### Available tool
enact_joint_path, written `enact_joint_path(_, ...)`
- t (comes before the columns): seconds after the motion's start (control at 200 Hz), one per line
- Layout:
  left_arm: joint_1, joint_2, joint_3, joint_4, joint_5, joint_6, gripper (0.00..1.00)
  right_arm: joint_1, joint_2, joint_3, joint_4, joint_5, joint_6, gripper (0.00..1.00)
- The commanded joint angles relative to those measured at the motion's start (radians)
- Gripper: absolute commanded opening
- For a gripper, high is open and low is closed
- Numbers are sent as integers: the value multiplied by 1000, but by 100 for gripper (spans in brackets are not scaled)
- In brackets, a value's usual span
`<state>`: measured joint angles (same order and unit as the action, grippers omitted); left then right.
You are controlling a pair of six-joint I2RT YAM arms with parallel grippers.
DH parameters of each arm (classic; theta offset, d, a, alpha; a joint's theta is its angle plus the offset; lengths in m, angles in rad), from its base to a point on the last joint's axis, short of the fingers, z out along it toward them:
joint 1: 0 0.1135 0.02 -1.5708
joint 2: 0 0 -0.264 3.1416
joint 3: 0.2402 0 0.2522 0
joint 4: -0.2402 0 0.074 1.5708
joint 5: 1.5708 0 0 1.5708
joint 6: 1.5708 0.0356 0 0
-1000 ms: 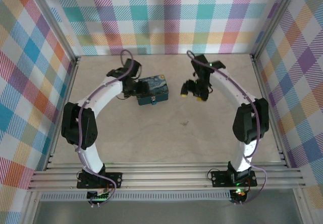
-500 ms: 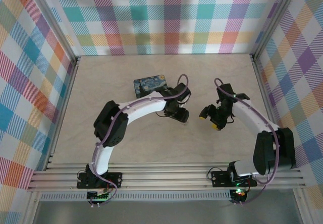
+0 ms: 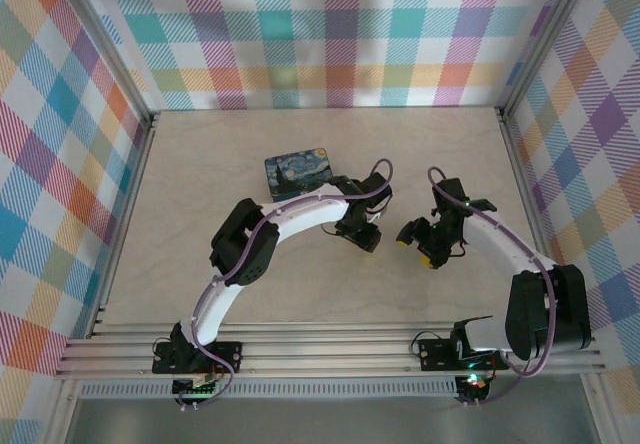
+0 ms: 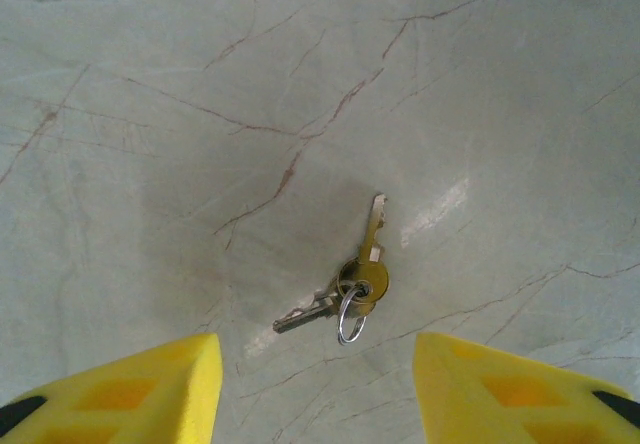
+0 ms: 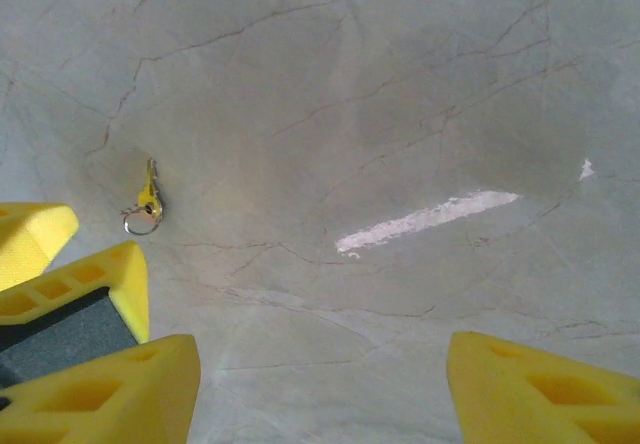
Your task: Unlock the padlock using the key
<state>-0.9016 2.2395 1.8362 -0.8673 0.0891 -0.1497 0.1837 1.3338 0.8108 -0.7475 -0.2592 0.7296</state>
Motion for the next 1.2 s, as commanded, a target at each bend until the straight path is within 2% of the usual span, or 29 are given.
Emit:
enact_joint_path(0.0,-10,17,31,-40,25,33,50,-7,5,18,13,-14,13,67)
enact_joint_path(0.355,-25,58,65,-33,43,39,47,-13,18,31,10,-8,1,67)
enact_joint_path(0.575,-31,93,89,-43,1,55,43,-26,12,36,2,-2,-11,67)
enact_joint_path(0.695,-36,102,84,-47,-15,75,36,-36,7,36,2,-3,-14,67)
enact_joint_path(1.05,-34,39,33,-46,-87,114,6,-90,-15,21,7,-43,-30,67)
enact_joint_path(1.14,-18,-2,10,-24,-69,129,0,-110,-30,12,12,-65,-30,67)
enact_joint_path(1.195,-6,-31,-5,-7,-40,139,0,-121,-43,4,20,-80,-24,67)
